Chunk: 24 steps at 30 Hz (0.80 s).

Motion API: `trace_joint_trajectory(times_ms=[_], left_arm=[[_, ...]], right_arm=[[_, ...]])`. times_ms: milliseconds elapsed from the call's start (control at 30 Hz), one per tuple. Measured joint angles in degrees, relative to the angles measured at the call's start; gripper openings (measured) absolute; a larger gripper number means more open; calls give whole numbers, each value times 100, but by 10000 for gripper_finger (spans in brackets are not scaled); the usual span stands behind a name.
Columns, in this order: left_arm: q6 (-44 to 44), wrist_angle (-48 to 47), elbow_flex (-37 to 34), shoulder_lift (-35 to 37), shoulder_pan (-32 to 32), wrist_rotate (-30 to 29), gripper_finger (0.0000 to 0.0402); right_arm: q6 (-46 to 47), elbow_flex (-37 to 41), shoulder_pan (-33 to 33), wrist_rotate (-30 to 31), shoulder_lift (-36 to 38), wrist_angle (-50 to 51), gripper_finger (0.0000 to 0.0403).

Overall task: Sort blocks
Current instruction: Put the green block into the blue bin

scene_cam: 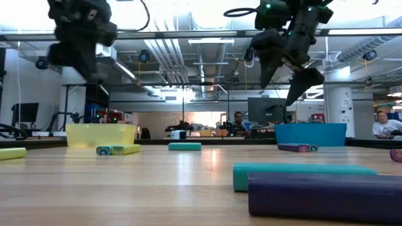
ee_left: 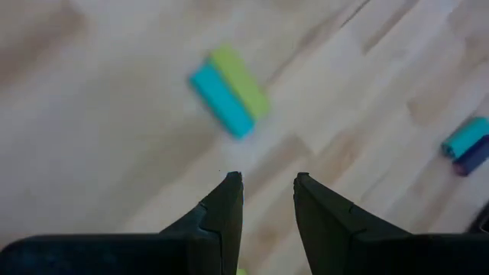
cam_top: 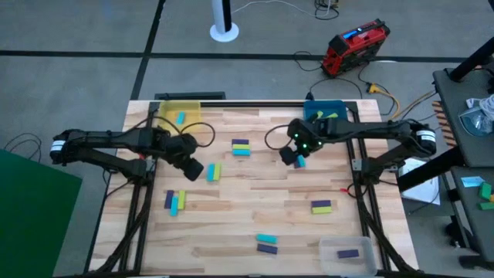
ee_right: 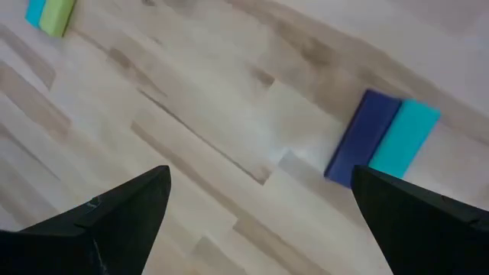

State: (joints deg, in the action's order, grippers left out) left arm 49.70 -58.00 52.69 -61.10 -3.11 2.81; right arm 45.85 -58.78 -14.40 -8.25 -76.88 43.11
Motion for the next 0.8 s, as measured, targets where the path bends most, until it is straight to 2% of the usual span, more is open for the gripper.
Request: trace_joint_trajectory(times_ms=[100,333,500,633,800], left_arm=[[640,-517,0,-6,6,263,97],[1944,-1516,-113,-35,2,279,97],[2443,-1153,-704,-19,5,671,97],[2801,-1137,-1173,-52,6,712,97],[2978,-1139,-1084,-169,45,118,97]], right_arm=[[-100,0,-60,90,-77,-98,398],[-325,0,-91,161,-203,-220,398],[-384,0,-94,236,-241,-237,398],[-453,0,-91,240,-243,-266,398],[-457,0,-91,247,-243,-340,398]])
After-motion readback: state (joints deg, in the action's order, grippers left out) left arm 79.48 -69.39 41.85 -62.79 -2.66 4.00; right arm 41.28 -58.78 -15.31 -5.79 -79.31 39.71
